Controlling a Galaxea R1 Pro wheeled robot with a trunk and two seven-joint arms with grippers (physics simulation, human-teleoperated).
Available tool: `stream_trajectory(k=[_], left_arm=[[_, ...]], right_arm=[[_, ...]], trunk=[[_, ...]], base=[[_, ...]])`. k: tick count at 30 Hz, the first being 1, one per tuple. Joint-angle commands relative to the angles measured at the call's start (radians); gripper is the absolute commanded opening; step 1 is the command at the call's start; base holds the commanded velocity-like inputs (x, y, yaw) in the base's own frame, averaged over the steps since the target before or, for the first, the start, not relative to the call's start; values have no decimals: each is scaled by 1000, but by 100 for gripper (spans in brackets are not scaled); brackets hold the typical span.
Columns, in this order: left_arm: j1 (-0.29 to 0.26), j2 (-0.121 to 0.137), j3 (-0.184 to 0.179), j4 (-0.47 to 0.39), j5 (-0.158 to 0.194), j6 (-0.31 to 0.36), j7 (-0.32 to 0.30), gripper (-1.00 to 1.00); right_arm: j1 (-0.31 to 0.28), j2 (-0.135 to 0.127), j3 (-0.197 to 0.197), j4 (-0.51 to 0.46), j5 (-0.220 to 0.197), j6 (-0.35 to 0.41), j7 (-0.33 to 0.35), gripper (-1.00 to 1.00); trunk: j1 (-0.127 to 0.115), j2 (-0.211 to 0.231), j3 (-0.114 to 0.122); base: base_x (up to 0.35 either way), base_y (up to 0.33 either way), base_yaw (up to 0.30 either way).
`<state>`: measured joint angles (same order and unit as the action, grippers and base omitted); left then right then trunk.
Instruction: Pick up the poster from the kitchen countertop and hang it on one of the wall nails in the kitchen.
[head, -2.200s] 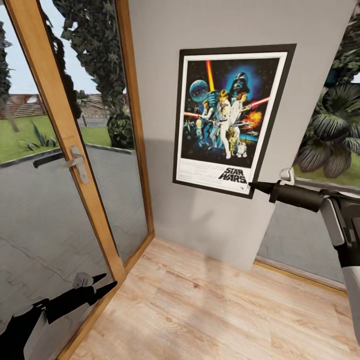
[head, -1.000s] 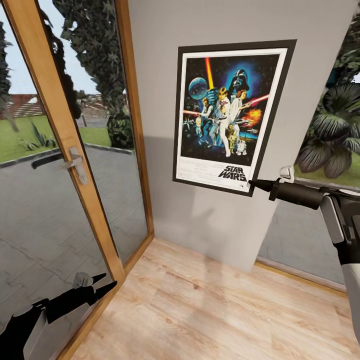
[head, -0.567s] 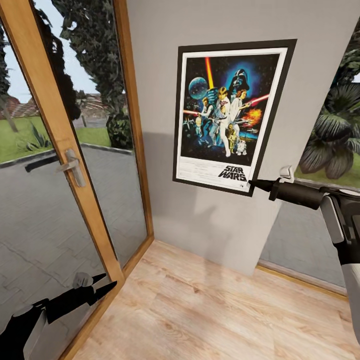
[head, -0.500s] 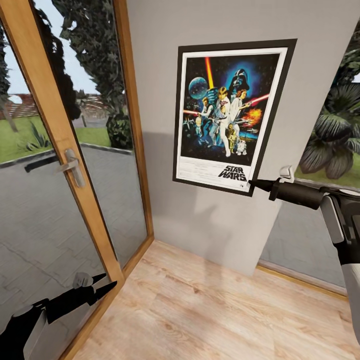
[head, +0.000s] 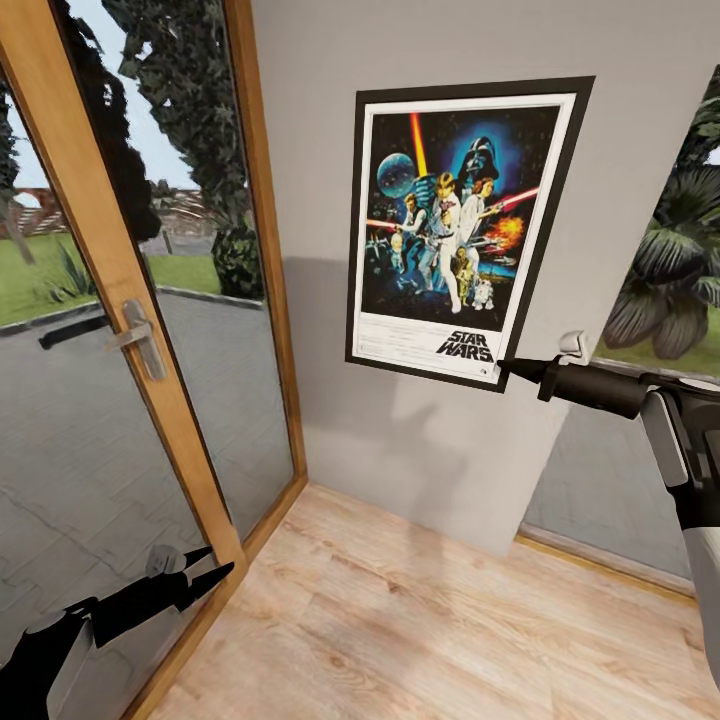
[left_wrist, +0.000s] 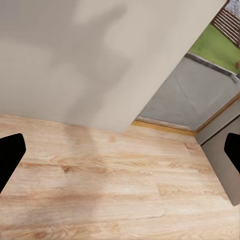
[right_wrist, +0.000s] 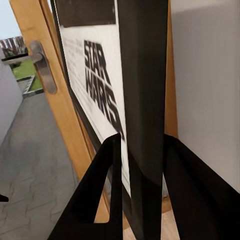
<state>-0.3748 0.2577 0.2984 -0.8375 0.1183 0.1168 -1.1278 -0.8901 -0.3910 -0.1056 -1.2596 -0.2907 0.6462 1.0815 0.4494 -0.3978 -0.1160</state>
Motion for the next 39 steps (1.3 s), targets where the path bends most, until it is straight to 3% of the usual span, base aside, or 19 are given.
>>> stream_trajectory(k=[1, 24, 39], left_arm=[[-1, 0, 1, 0, 4, 11, -4, 100], [-1, 0, 1, 0, 4, 11, -4, 100], [-1, 0, 1, 0, 4, 11, -4, 100]], right_arm=[[-1, 0, 0, 0, -7, 9, 3, -100], [-1, 0, 0, 2, -6, -37, 0, -100], [-1, 0, 1, 5, -10, -36, -62, -100]], trunk=[[1, -2, -2], [1, -2, -2], [1, -2, -2]], base=[[11, 0, 0], [42, 0, 0], [57, 0, 0]])
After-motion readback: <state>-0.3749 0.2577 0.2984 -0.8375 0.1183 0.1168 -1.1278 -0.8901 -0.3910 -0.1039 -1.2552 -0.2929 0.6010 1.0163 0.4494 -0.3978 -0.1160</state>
